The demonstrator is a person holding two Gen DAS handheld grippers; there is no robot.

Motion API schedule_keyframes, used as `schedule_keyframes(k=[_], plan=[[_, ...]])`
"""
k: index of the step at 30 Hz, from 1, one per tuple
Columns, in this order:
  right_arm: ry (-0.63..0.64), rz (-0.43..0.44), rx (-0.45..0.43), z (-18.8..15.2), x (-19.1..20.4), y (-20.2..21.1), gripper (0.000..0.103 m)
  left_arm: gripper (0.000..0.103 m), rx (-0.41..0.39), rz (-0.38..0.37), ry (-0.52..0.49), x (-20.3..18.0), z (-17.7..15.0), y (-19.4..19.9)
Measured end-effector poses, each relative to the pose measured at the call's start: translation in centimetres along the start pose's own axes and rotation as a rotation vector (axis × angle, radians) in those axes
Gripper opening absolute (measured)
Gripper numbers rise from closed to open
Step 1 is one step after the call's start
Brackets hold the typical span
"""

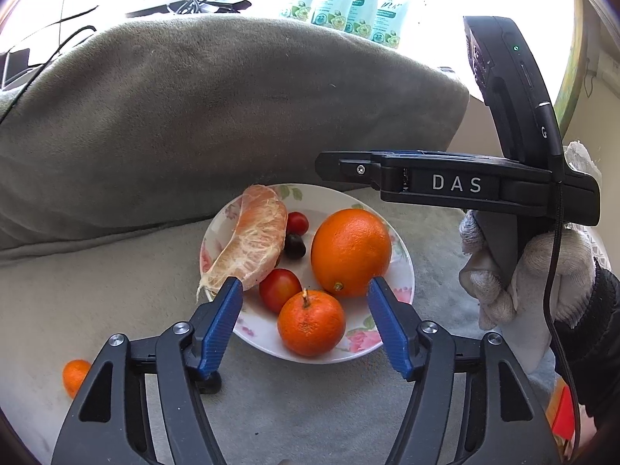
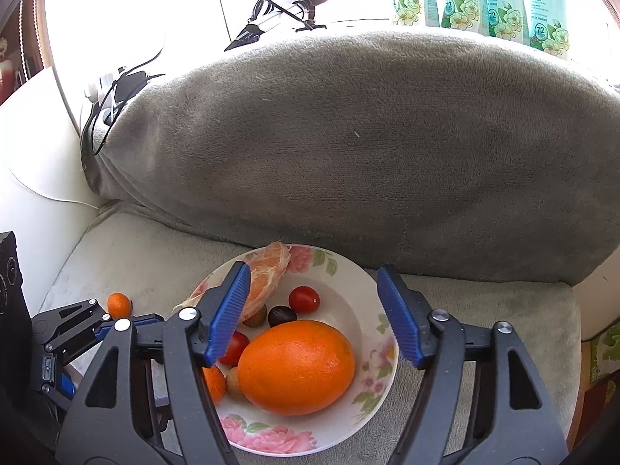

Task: Organize fruits
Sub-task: 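Withdraw both grippers from the plate toward the last mandarin and dark plum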

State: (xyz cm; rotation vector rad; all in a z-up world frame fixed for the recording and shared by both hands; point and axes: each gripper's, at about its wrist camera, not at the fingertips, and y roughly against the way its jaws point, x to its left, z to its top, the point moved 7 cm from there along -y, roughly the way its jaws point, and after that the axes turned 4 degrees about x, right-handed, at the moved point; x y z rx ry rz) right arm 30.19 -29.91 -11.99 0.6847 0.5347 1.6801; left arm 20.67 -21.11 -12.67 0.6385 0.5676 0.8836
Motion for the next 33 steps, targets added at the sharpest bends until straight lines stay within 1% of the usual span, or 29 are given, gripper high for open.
schedule_keyframes(k=[2,3,4,5,15,24,28,33], plan=[[-0.002,-0.003,-0.005,0.1,0.0,0.1,0.081,0.075,0.002,0.007,-0.006,-0.3,0.0,-0.1],[-0.002,-0.006,-0.005,0.1,0.0,0.2,0.084,0.076,0.005,0.009,-0.012,-0.4,0.0,-0.2],[-0.002,-0.011,-0.008,0.2,0.0,0.2,0.090,0.076,0.008,0.013,-0.016,-0.5,-0.1,-0.2],[-0.001,-0.013,-0.014,0.3,0.0,0.4,0.090,0.076,0.010,0.017,-0.017,-0.3,-0.1,-0.1],[0.013,-0.038,-0.027,0.5,0.2,1.1,0.091,0.077,0.010,0.034,-0.026,-0.4,-0.1,0.4],[0.013,-0.062,-0.040,0.5,0.5,2.1,0.091,0.077,0.008,0.035,-0.023,-0.5,-0.1,0.8],[0.001,-0.061,-0.045,0.3,0.7,2.6,0.091,0.077,0.004,0.035,-0.017,-0.5,-0.1,1.1],[-0.006,-0.034,-0.040,0.0,1.2,3.4,0.091,0.077,-0.010,0.036,-0.011,-0.3,-0.3,1.9]])
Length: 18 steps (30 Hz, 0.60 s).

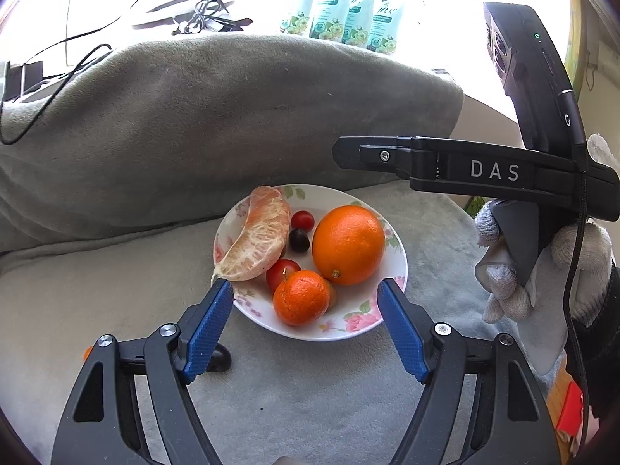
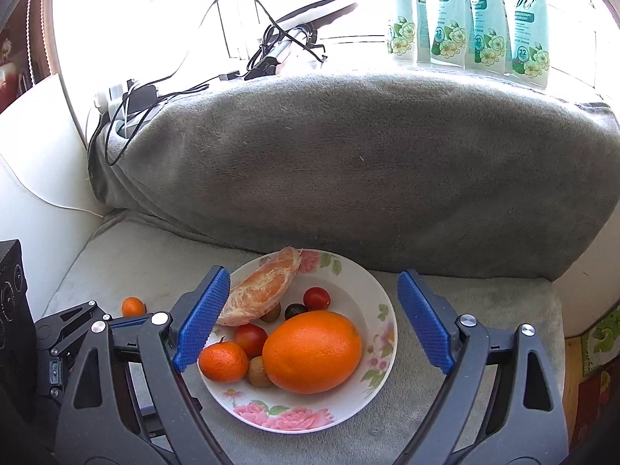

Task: Organize fruits
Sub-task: 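Withdraw both grippers from the plate toward the last mandarin and dark plum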

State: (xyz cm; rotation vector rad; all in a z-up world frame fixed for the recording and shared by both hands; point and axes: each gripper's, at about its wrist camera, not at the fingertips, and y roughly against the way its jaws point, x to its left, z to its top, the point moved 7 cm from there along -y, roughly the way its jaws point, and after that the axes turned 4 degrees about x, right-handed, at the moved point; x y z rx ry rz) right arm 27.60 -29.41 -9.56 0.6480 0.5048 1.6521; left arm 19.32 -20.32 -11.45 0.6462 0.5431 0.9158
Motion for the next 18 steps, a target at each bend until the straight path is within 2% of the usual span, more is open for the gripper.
schedule_keyframes(k=[18], plan=[[0.022,0.006,-0.029,-0.6,2.1,2.6,0.091,0.077,-0.029,0.027,0.043,1.9,-1.2,3.1]])
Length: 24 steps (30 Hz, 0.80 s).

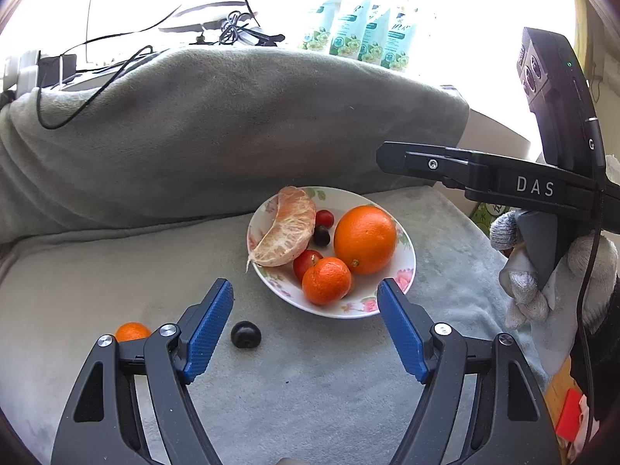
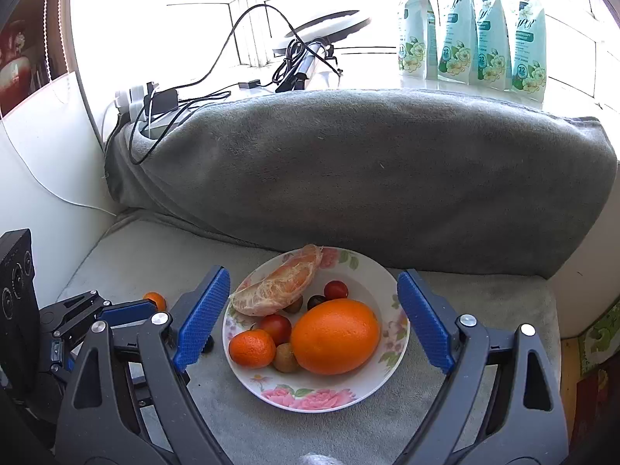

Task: Organize fruits
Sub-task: 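Withdraw both grippers from the plate toward the last mandarin and dark plum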

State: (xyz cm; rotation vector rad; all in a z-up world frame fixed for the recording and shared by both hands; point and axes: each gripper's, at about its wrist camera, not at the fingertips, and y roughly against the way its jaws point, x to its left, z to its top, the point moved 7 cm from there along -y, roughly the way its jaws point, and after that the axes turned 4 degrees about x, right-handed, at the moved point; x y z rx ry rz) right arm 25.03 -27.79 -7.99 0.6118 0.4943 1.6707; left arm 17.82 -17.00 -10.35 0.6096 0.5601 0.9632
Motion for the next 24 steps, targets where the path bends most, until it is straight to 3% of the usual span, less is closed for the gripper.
schedule_keyframes(k=[19,24], plan=[[0.063,0.010,-0.035,-2.5,3.7,2.2,0.090,0.077,-0.015,0.108,0.067,5.8,-2.4,3.2],[0.093,0.060,-0.019,-3.5,5.5,2.0,0.082,0.077,0.006,0.141,0.108,8.3,-3.8,3.6]])
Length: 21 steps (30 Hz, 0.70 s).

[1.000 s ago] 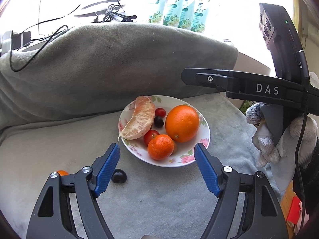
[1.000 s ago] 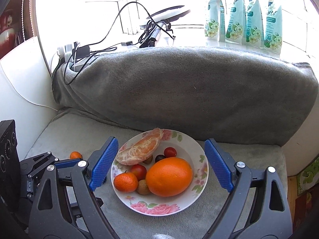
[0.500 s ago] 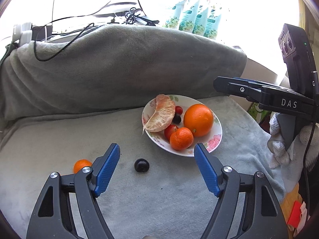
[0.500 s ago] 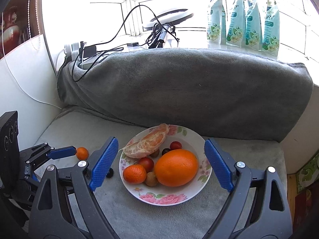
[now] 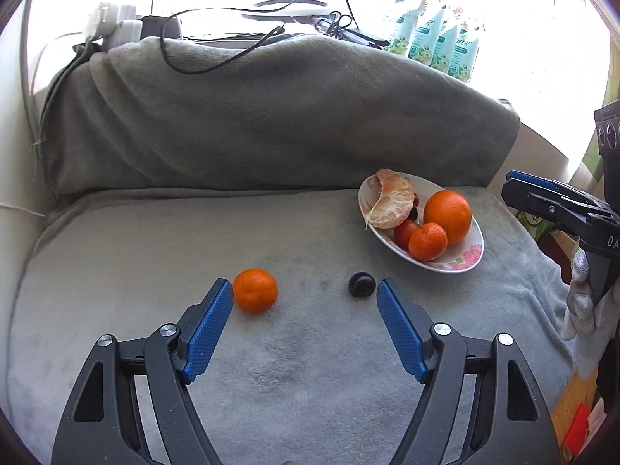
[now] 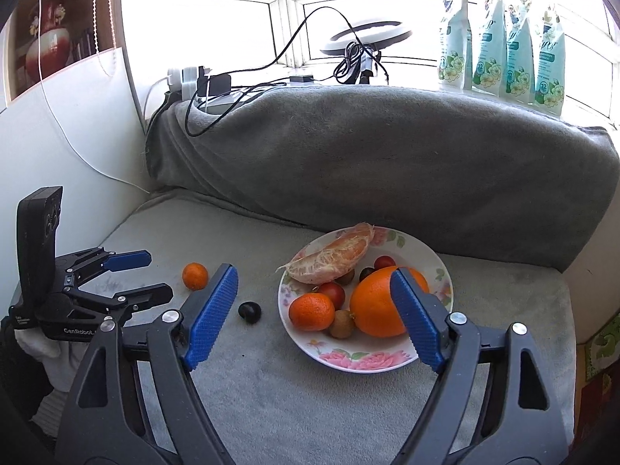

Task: Organize fruits
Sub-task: 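Withdraw both grippers from the plate toward the last mandarin and dark plum, then grasp the last mandarin with the left gripper while the right gripper grasps the dark plum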

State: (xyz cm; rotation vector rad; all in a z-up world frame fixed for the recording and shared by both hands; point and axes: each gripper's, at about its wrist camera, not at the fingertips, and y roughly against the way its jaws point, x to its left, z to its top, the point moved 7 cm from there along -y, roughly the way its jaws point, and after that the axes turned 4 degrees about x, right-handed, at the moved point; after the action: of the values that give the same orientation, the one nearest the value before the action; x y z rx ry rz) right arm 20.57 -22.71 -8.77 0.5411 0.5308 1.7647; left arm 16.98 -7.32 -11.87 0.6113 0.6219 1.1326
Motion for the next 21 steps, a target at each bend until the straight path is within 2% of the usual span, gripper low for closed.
schedule_keyframes(k=[1,5,8,14,21], plan=[[0.008,0.007,0.009,-0.2,0.4,-0.3,0.079,0.076,0.004,0.006,0.008,0.5,-0.3,0.0],[0.042,0.058,0.066,-1.4,2.4,-1.8,0.059,0.066,0.024,0.014,0.049,2.3,-1.0,-0.2],[0.057,0.091,0.100,-2.3,3.9,-3.0,0.051,0.062,0.031,0.016,0.066,3.2,-1.5,-0.3],[0.079,0.113,0.174,-4.1,5.9,-5.7,0.041,0.057,0.048,0.000,0.082,3.9,-1.7,-0.9],[0.086,0.092,0.231,-5.2,6.6,-8.4,0.036,0.055,0.070,-0.019,0.089,3.7,-1.9,-2.3]])
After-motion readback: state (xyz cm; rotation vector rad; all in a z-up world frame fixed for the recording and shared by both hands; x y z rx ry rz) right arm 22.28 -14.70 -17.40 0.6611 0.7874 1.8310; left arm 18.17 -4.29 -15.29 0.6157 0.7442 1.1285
